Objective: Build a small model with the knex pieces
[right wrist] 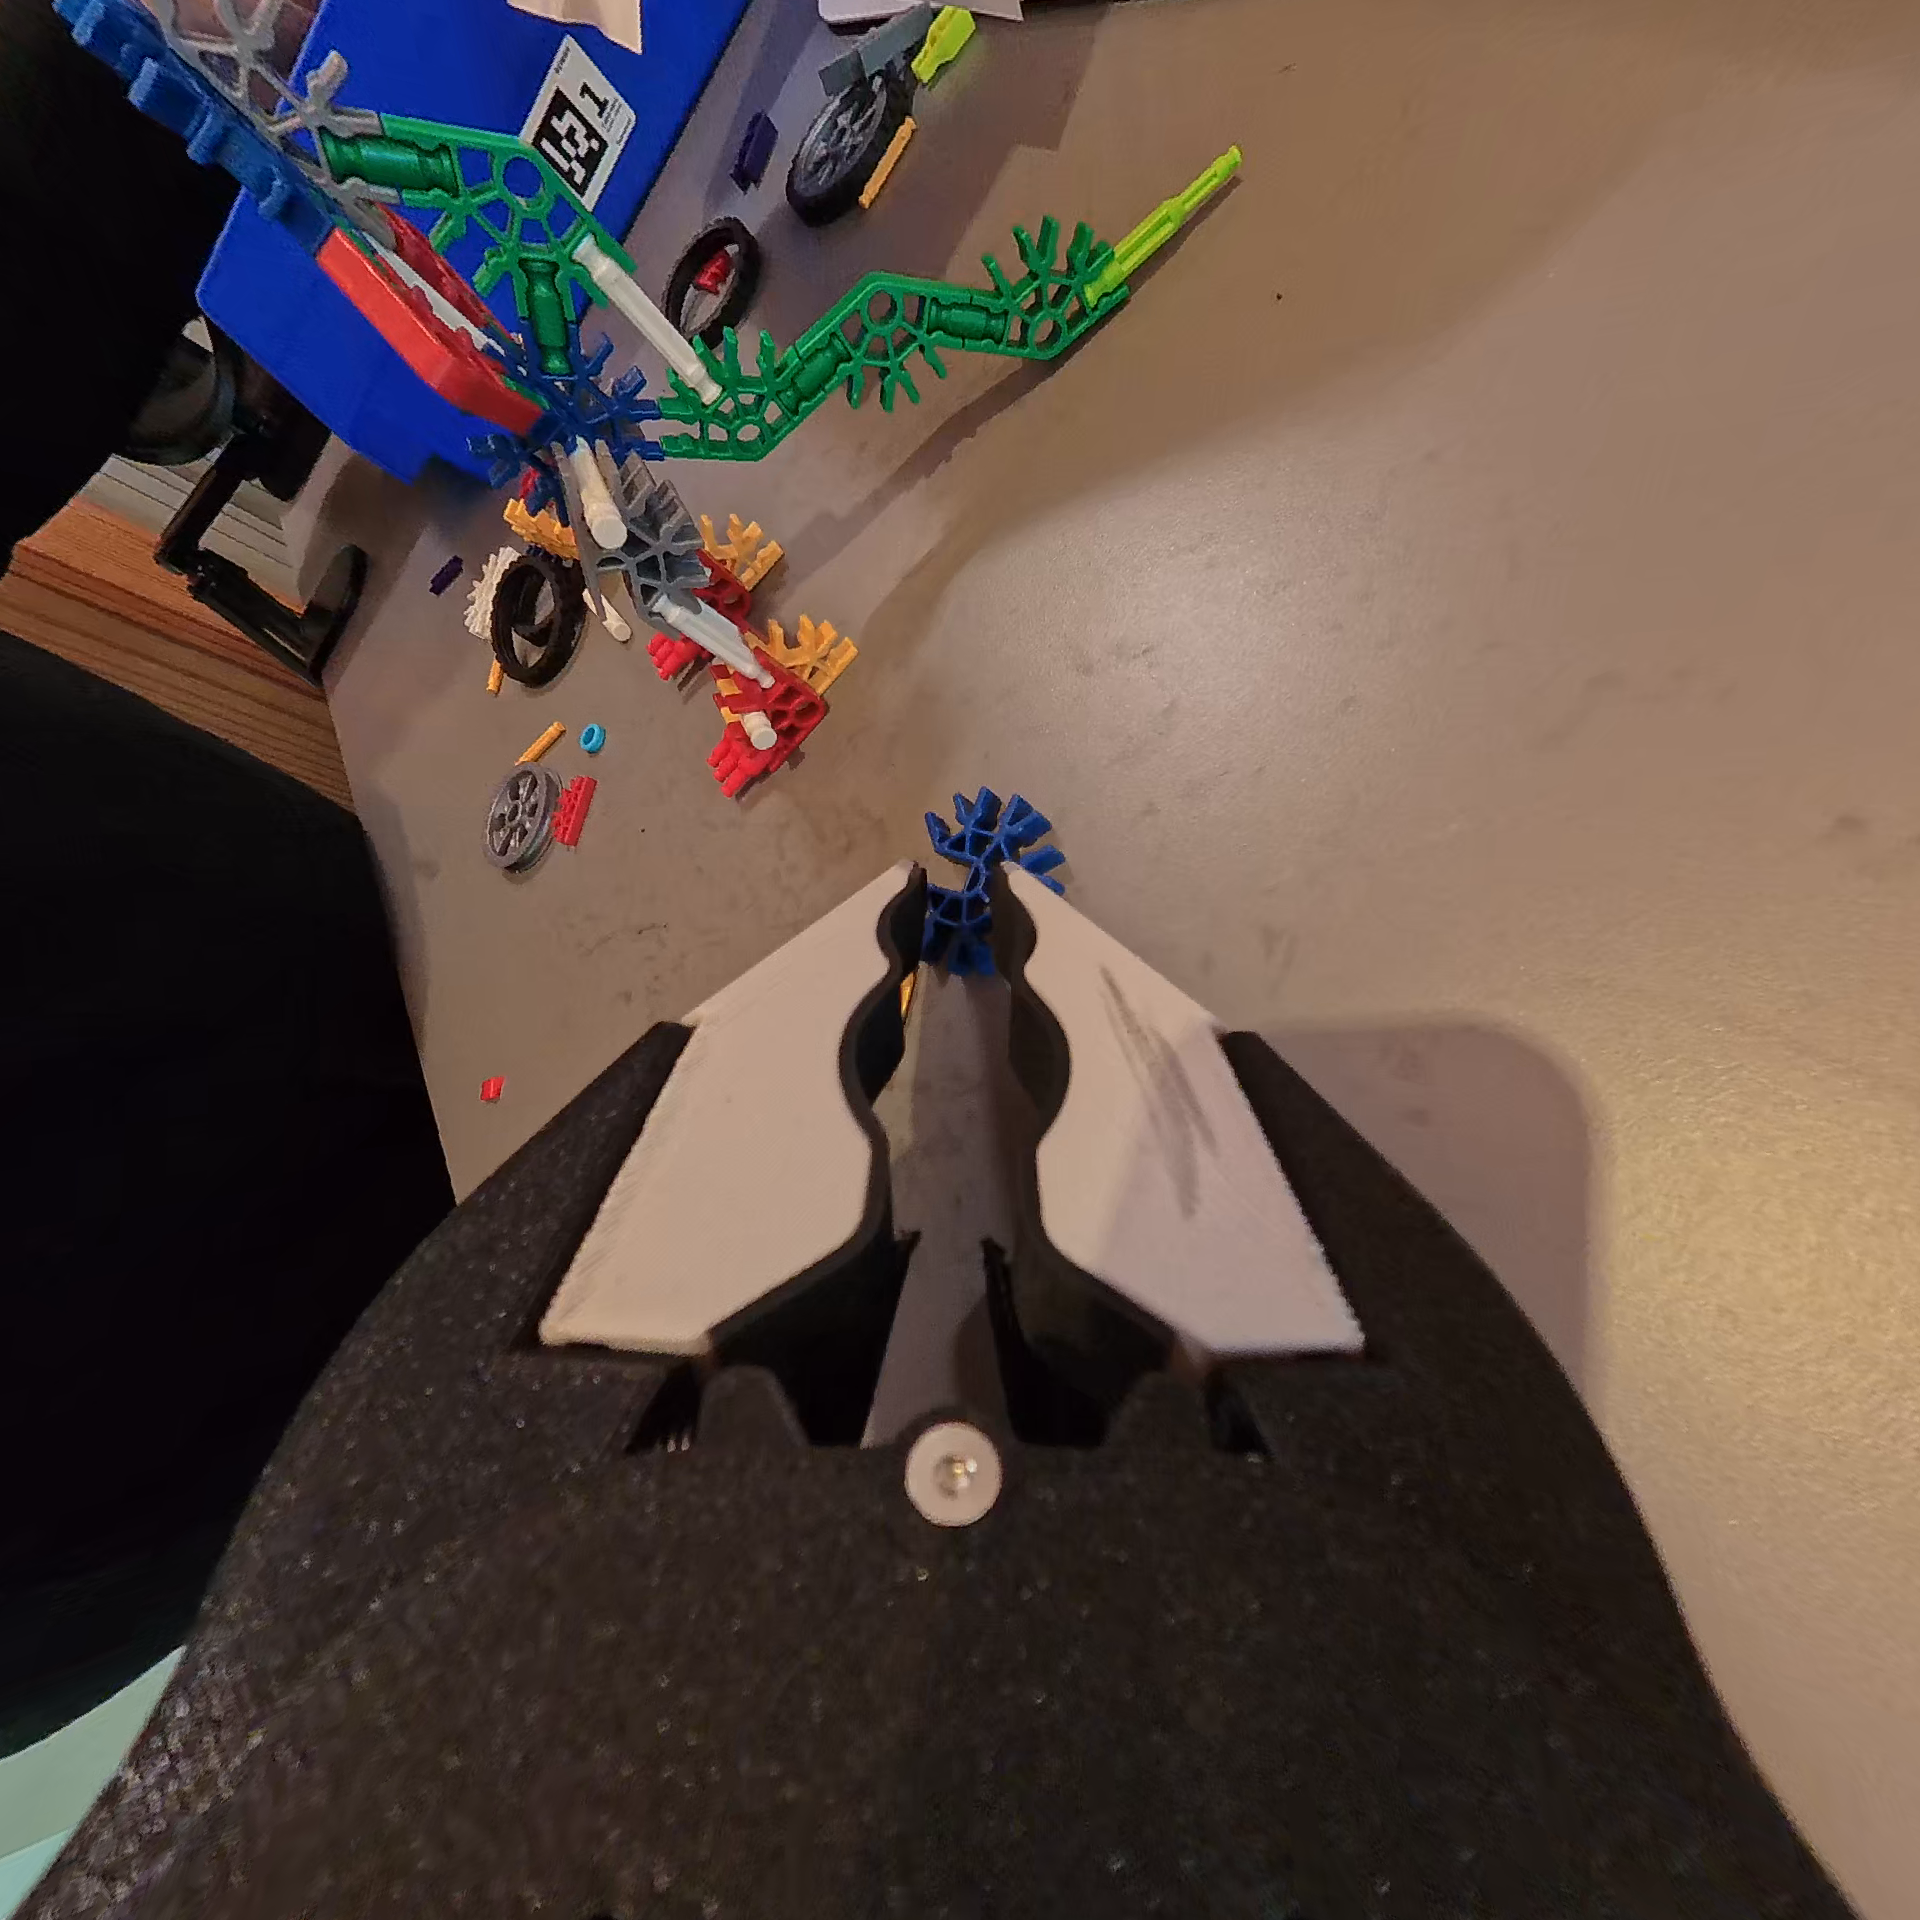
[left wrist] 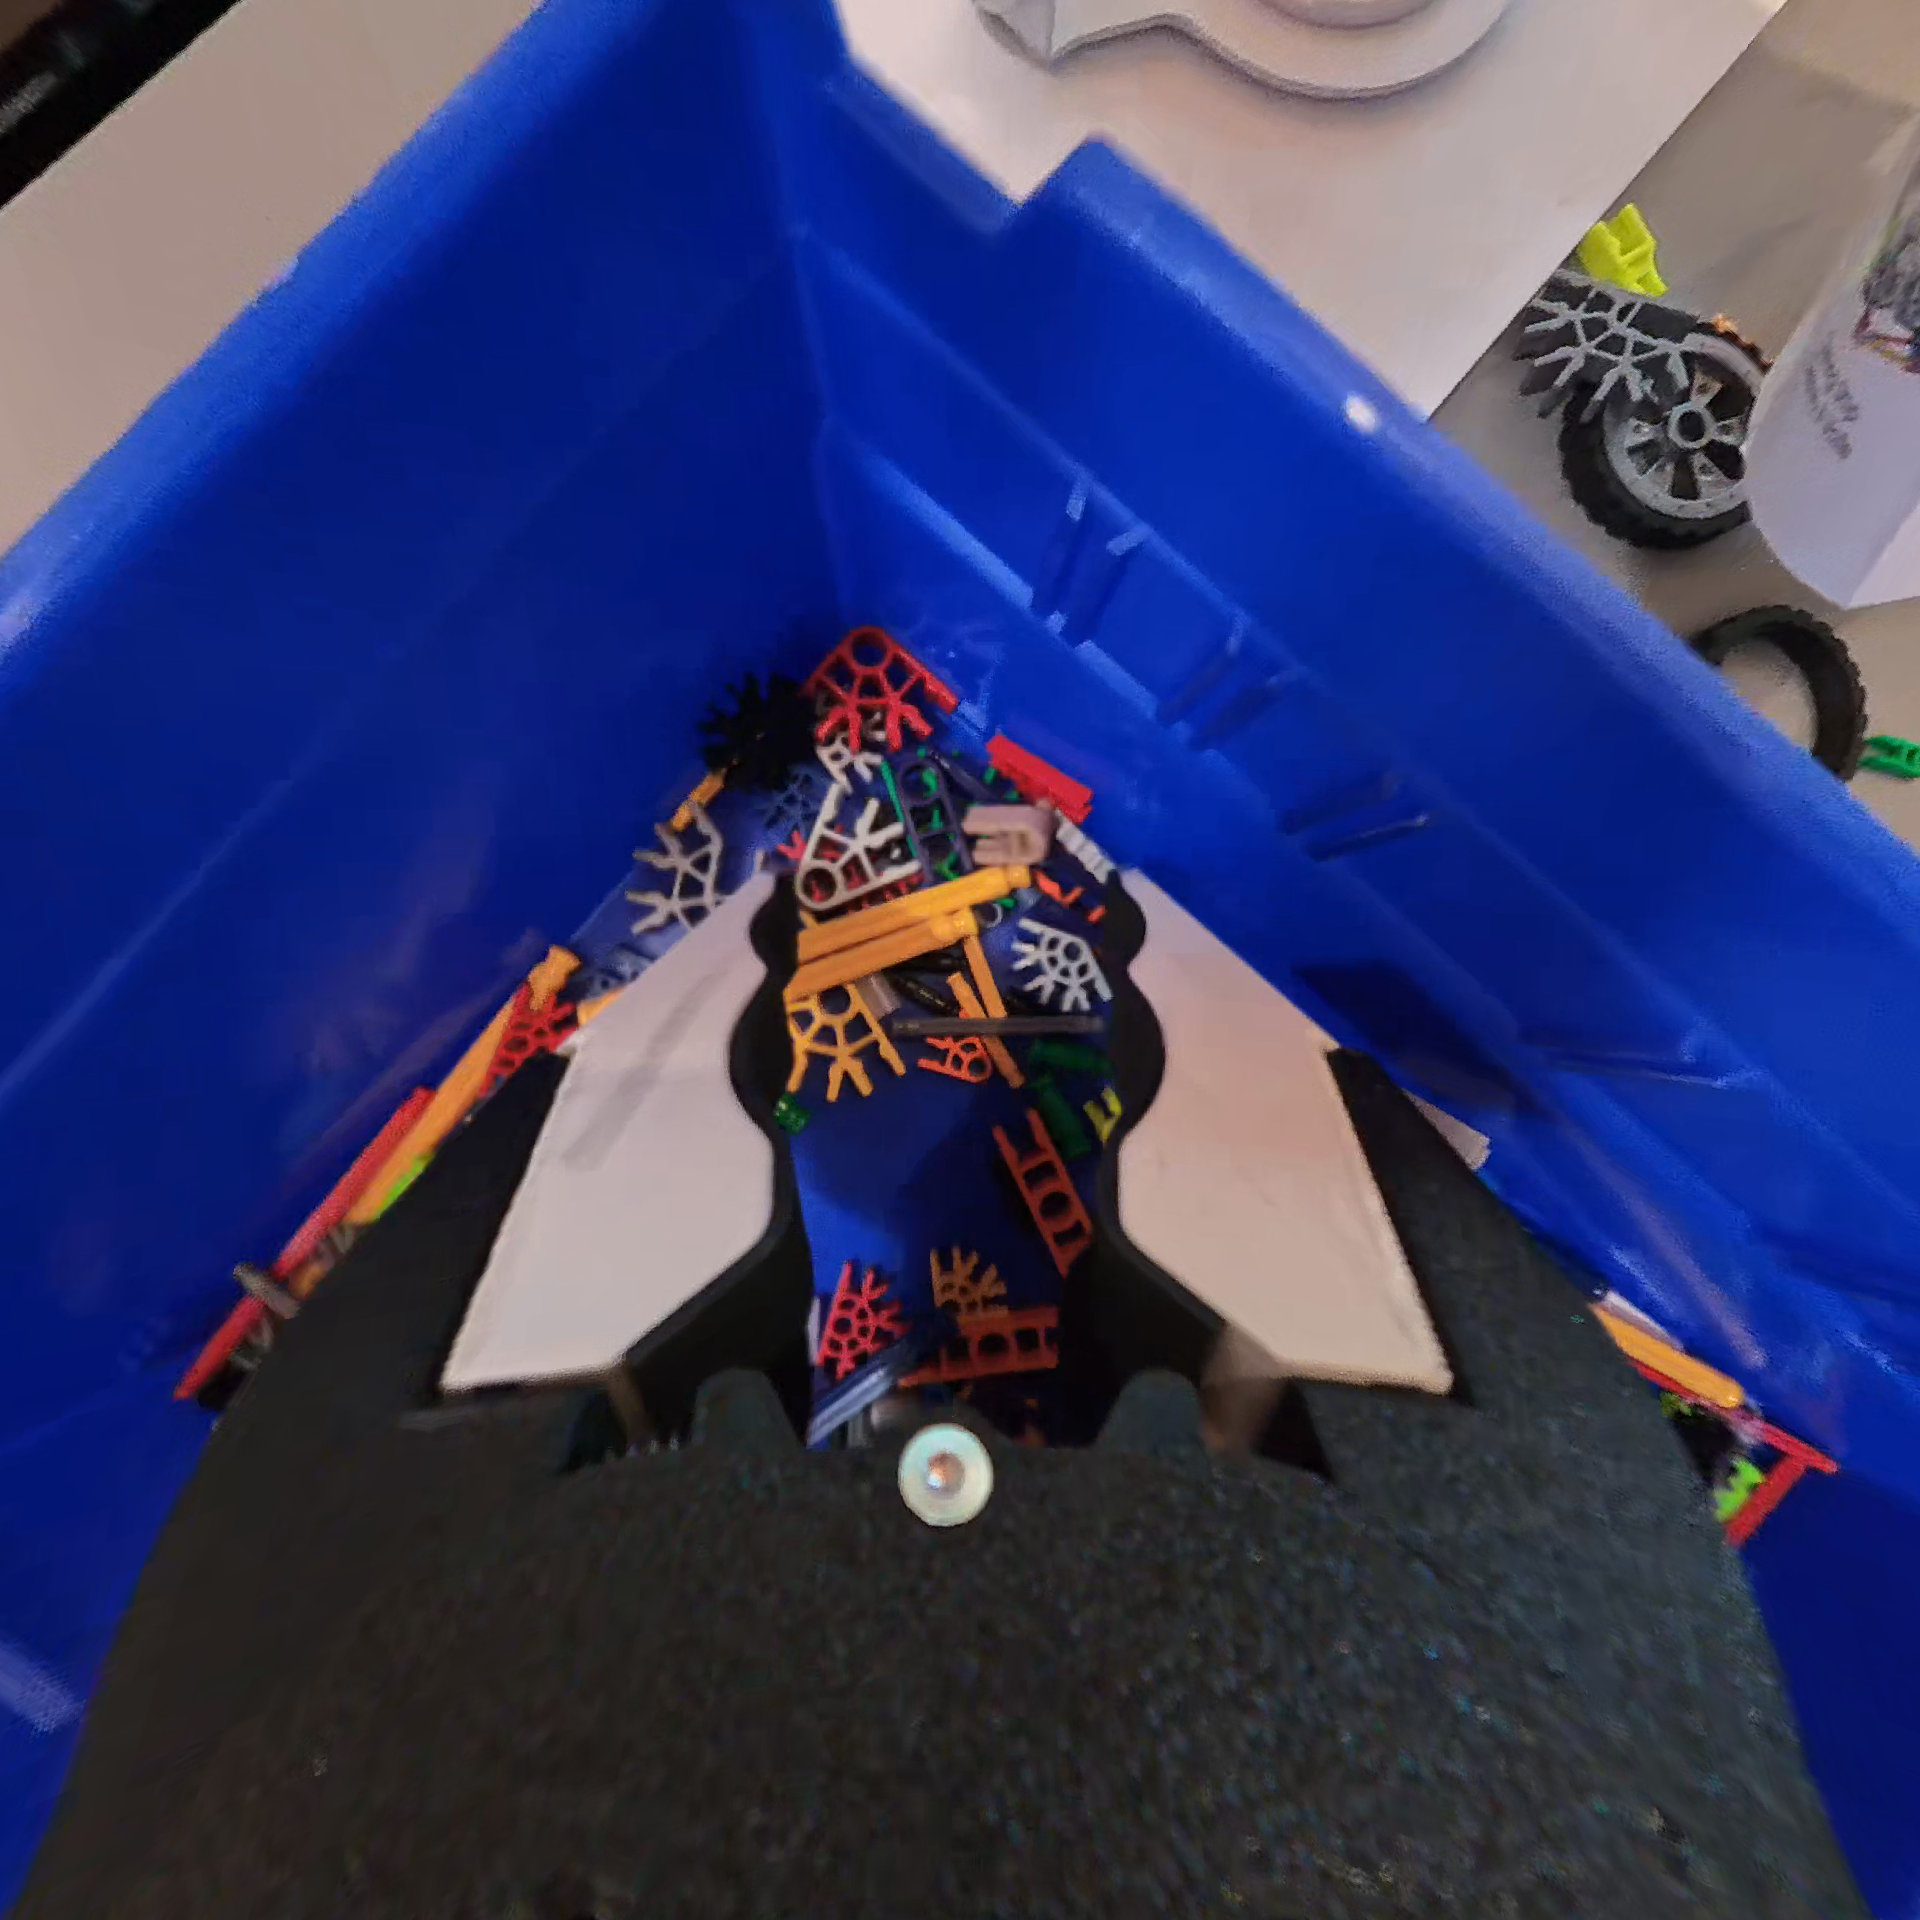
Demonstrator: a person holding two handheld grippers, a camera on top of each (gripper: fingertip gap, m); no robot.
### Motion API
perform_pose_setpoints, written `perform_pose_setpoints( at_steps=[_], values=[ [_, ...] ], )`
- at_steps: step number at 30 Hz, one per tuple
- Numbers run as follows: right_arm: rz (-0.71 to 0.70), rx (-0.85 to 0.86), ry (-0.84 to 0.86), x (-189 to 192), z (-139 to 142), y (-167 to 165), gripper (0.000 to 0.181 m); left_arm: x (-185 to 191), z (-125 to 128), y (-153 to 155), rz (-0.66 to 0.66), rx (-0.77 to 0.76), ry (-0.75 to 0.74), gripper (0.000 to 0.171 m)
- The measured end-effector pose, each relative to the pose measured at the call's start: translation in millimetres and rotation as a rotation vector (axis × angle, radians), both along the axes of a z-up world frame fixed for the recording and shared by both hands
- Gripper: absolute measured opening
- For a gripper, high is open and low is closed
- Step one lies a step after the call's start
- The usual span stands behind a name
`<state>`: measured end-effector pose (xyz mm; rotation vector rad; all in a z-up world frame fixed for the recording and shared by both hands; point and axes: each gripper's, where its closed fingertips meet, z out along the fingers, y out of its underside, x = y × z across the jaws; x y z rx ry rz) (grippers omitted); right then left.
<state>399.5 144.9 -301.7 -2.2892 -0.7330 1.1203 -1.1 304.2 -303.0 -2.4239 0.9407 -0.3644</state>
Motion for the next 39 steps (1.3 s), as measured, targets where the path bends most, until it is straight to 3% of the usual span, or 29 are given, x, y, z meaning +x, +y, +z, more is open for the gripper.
perform_pose_setpoints(
  at_steps=[4,8,10,16,22,26,30,35,36,39],
  values=[
    [0.008,-0.002,0.001,-1,0,-1,0.012,-8,-3,-16,0.085,-0.109,-0.058,0.037],
    [0.012,0.001,0.001,-1,0,-2,0.013,-20,-3,-37,0.104,-0.156,-0.002,0.023],
    [0.014,0.002,0.000,-1,0,-2,0.013,-29,-1,-41,0.124,-0.147,0.047,0.024],
    [0.022,0.002,0.001,-2,0,-3,0.013,-31,20,-8,0.143,-0.006,0.041,0.029],
    [0.022,0.015,-0.001,-2,1,-3,0.013,-35,5,25,0.178,0.031,0.079,0.029],
    [0.022,0.022,0.000,-2,2,-3,0.013,-33,-5,30,0.196,0.011,0.070,0.028],
    [0.023,0.023,0.003,-2,2,-4,0.013,-24,-5,27,0.187,0.001,0.013,0.008],
    [0.031,0.013,0.004,-2,2,-5,0.014,-32,-3,24,0.194,0.034,0.072,0.003],
    [0.032,0.012,0.004,-2,1,-5,0.014,-36,-3,24,0.214,0.038,0.094,0.003],
    [0.034,0.010,0.005,-2,1,-5,0.014,-44,4,22,0.216,0.086,0.170,0.029]
  ],
)
